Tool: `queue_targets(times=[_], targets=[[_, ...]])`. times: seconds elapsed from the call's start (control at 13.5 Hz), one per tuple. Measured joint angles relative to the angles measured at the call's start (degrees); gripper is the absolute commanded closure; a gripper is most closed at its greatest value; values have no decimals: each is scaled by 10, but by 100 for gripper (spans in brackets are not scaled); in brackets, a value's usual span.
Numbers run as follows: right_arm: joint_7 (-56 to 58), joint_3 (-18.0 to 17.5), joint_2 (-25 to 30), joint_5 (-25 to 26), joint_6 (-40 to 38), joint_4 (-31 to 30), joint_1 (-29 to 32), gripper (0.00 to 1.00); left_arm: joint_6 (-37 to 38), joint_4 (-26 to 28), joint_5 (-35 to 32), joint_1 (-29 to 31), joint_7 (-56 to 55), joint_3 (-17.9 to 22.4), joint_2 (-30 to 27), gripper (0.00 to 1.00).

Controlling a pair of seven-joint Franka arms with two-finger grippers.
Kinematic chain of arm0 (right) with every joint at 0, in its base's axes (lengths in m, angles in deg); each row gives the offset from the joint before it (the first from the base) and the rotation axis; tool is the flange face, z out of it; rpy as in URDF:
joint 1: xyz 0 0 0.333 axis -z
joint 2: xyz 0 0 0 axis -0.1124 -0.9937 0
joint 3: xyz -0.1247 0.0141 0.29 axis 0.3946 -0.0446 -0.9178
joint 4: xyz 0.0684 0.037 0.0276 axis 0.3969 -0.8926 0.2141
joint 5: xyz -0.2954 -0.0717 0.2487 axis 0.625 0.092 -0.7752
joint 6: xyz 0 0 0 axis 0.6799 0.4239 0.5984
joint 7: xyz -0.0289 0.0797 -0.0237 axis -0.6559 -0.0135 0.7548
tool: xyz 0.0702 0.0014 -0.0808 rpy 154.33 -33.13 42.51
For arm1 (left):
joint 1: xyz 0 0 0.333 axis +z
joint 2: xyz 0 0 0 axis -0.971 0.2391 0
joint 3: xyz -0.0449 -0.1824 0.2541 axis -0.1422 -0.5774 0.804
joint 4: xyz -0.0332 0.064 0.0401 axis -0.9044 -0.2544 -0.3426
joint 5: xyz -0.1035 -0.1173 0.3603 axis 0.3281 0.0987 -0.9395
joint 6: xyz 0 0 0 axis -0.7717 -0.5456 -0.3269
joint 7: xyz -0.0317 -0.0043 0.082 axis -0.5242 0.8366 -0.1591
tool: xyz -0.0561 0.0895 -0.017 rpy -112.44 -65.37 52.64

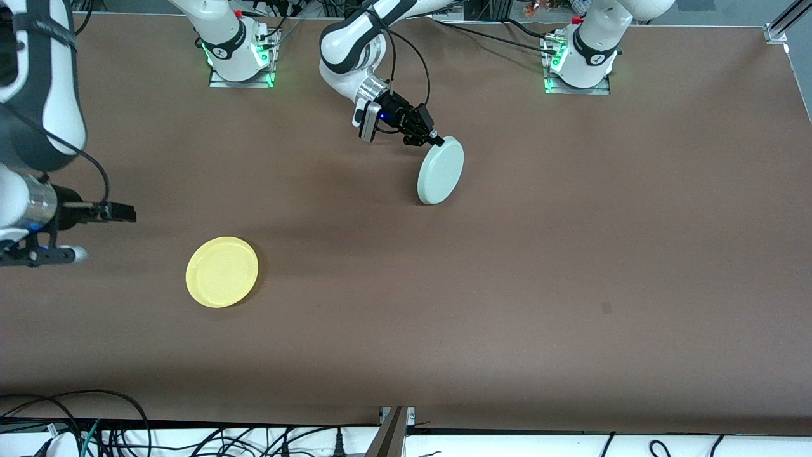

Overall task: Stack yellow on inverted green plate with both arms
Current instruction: 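Flip the green plate upside down while the right gripper reaches the yellow plate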

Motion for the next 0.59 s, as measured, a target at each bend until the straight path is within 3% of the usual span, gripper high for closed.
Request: queue_targets(times=[0.37,0.59], targets=[[-6,0,-83,-38,94,-3,5,0,-30,-4,2,-2,-56,-1,11,0],[-7,0,-114,-77,140,-13,16,0,-43,-37,24,-1,-78,-1,11,0]])
